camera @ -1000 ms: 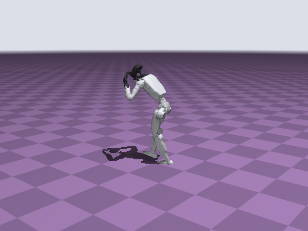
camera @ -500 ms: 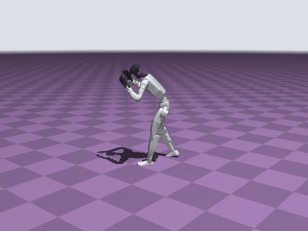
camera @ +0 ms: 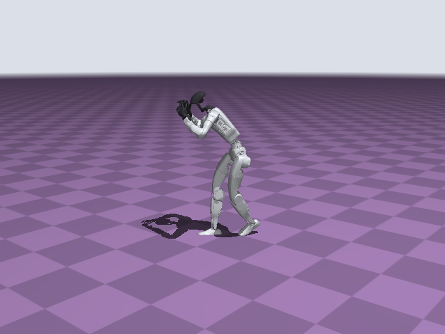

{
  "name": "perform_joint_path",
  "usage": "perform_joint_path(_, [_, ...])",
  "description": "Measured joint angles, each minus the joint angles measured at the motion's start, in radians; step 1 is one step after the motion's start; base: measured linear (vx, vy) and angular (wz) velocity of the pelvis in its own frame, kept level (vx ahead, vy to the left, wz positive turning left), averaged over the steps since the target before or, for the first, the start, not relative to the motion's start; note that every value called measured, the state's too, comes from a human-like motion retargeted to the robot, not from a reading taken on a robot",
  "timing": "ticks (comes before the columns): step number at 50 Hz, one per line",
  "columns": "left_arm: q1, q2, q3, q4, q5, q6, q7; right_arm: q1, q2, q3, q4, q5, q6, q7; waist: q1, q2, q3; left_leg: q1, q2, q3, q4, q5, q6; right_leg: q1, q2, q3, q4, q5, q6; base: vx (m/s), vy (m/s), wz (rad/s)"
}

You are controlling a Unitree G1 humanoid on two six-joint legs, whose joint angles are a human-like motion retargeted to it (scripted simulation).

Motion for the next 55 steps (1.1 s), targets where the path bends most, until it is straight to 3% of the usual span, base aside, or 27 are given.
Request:
perform_joint_path(3, [0.003, 0.018, 0.007, -0.005, -0.057, 0.006, 0.014, -0.035, -0.005, 0.016, 0.007, 0.015, 0.002, -0.006, -0.014, -0.02, 0.0, -0.177, -0.013, 0.033, 0.308, 0.201, 0.0, -0.064, -0.096, 0.053, 0.262, -0.086, 0.022, 0.76, 0.17, 0.23])
perform_joint_path(5, [0.017, 0.048, 0.016, -0.017, -0.081, 0.002, 0.021, -0.048, 0.0, 0.019, 0.007, 0.017, 0.001, -0.014, 0.001, -0.045, 0.0, -0.273, 0.035, 0.041, 0.435, 0.196, 0.0, -0.059, -0.099, 0.075, 0.353, -0.151, 0.021, 0.78, -0.21, -0.42])
perform_joint_path(7, [0.035, 0.079, 0.024, -0.032, -0.096, -0.006, 0.018, -0.05, 0.009, 0.018, 0.003, 0.007, 0.004, -0.017, 0.059, -0.063, 0.0, -0.341, 0.144, 0.033, 0.445, 0.122, 0.012, -0.022, -0.041, 0.085, 0.35, -0.194, -0.028, 0.74, -0.36, -1.06])
perform_joint_path(10, [0.048, 0.103, 0.038, -0.049, -0.108, -0.008, 0.009, -0.049, 0.011, 0.017, -0.008, -0.013, 0.013, -0.023, 0.126, -0.079, 0.0, -0.386, 0.257, 0.062, 0.245, 0.06, 0.084, 0.025, -0.007, 0.108, 0.334, -0.229, -0.036, 0.7, -0.08, -0.88])
perform_joint_path(12, [0.058, 0.111, 0.04, -0.047, -0.123, -0.009, 0.008, -0.042, 0.025, 0.022, -0.011, -0.032, 0.024, -0.039, 0.189, -0.08, 0.0, -0.342, 0.32, 0.078, -0.035, 0.066, 0.089, 0.072, 0.035, 0.129, 0.308, -0.243, -0.021, 0.73, 0.02, -1.31])
perform_joint_path(15, [0.078, 0.113, 0.036, -0.039, -0.175, -0.015, 0.026, -0.005, 0.052, 0.018, -0.023, -0.039, 0.03, -0.086, 0.296, -0.068, 0.0, -0.197, 0.39, 0.042, -0.548, 0.154, 0.048, 0.164, 0.117, 0.169, 0.283, -0.277, -0.006, 0.82, 0.13, -1.66])
perform_joint_path(17, [0.087, 0.102, 0.028, -0.034, -0.201, -0.014, 0.026, 0.037, 0.054, -0.002, -0.041, -0.024, 0.018, -0.097, 0.346, -0.055, 0.0, -0.132, 0.414, -0.091, -0.71, 0.171, 0.015, 0.216, 0.15, 0.185, 0.314, -0.313, -0.024, 0.85, 0.27, -1.28])
perform_joint_path(20, [0.073, 0.047, 0.012, -0.026, -0.259, 0.006, 0.018, 0.091, 0.031, -0.041, -0.067, 0.001, 0.018, -0.098, 0.387, -0.04, 0.0, -0.081, 0.419, -0.204, -0.732, 0.207, 0.013, 0.208, 0.151, 0.172, 0.491, -0.343, -0.122, 0.78, 0.32, -0.56])
perform_joint_path(23, [0.038, -0.025, -0.002, -0.004, -0.286, 0.031, 0.003, 0.128, 0.003, -0.061, -0.077, -0.01, 0.036, -0.066, 0.376, -0.056, 0.0, -0.07, 0.365, -0.183, -0.664, 0.235, 0.084, 0.039, 0.067, 0.144, 0.862, -0.194, -0.198, 0.68, 0.33, 0.33])
perform_joint_path(25, [0.018, -0.063, 0.004, 0.009, -0.262, 0.044, -0.014, 0.145, -0.022, -0.08, -0.092, -0.022, 0.039, -0.032, 0.314, -0.067, 0.0, -0.154, 0.293, -0.197, -0.462, 0.139, 0.095, -0.089, 0.018, 0.159, 1.061, -0.113, -0.176, 0.66, 0.28, 1.31])
perform_joint_path(27, [0.015, -0.098, 0.007, 0.018, -0.215, 0.055, -0.031, 0.17, -0.037, -0.105, -0.104, -0.029, 0.035, -0.015, 0.275, -0.034, 0.0, -0.195, 0.279, -0.201, -0.318, 0.044, 0.064, -0.175, 0.06, 0.171, 1.123, -0.139, -0.132, 0.69, 0.22, 0.92])
perform_joint_path(30, [0.013, -0.127, -0.01, 0.022, -0.165, 0.052, -0.039, 0.18, -0.052, -0.107, -0.106, -0.055, 0.038, -0.015, 0.248, 0.007, 0.0, -0.182, 0.263, -0.174, -0.261, -0.013, 0.059, -0.275, 0.029, 0.105, 1.046, -0.181, -0.139, 0.64, 0.2, 0.08])
perform_joint_path(32, [0.016, -0.125, -0.014, 0.016, -0.144, 0.055, -0.04, 0.185, -0.049, -0.112, -0.108, -0.064, 0.04, -0.024, 0.232, 0.019, 0.0, -0.146, 0.247, -0.144, -0.27, -0.038, 0.067, -0.291, -0.011, 0.02, 0.872, -0.182, -0.131, 0.66, 0.17, -0.29])
perform_joint_path(38, [0.016, -0.09, -0.033, 0.023, -0.121, 0.033, -0.055, 0.181, -0.027, -0.099, -0.094, -0.041, 0.031, -0.023, 0.137, -0.013, 0.0, 0.044, 0.156, -0.052, -0.351, -0.096, 0.032, -0.097, -0.037, -0.306, 0.085, -0.139, 0.043, 0.73, 0.02, -0.19])
perform_joint_path(40, [0.023, -0.073, -0.024, 0.025, -0.136, 0.033, -0.058, 0.178, -0.015, -0.1, -0.092, -0.017, 0.026, -0.019, 0.133, -0.035, 0.0, 0.087, 0.149, 0.009, -0.32, -0.121, 0.031, -0.027, -0.01, -0.373, -0.046, -0.118, 0.051, 0.76, -0.15, -0.67])
perform_joint_path(43, [0.034, -0.063, -0.014, 0.018, -0.185, 0.046, -0.044, 0.169, -0.001, -0.09, -0.088, 0.007, 0.043, -0.017, 0.113, -0.078, 0.0, 0.11, 0.097, 0.041, -0.198, -0.052, 0.09, 0.075, -0.045, -0.355, -0.104, -0.056, 0.041, 0.79, -0.05, -0.66])
perform_joint_path(47, [0.04, -0.001, 0.01, 0.007, -0.207, 0.052, -0.03, 0.117, 0.034, -0.068, -0.076, 0.027, 0.031, -0.019, 0.148, -0.108, 0.0, -0.137, 0.151, 0.037, 0.259, 0.17, 0.05, 0.033, -0.029, -0.223, 0.041, -0.061, -0.046, 0.68, -0.09, -1.55])
perform_joint_path(51, [0.059, 0.064, 0.014, 0.004, -0.236, 0.03, -0.012, 0.107, 0.1, -0.055, -0.06, 0.033, 0.026, -0.02, 0.211, -0.18, 0.0, -0.312, 0.225, 0.028, 0.429, 0.116, 0.082, 0.016, 0.016, -0.079, 0.191, -0.129, -0.004, 0.67, -0.08, -2.04])
perform_joint_path(55, [0.078, 0.081, 0.022, 0.002, -0.263, 0.037, -0.039, 0.109, 0.146, -0.043, -0.051, 0.02, 0.036, -0.002, 0.32, -0.23, 0.0, -0.373, 0.24, -0.072, 0.203, 0.073, 0.096, 0.041, 0.111, 0.045, 0.237, -0.162, 0.014, 0.62, -0.04, -2.25])
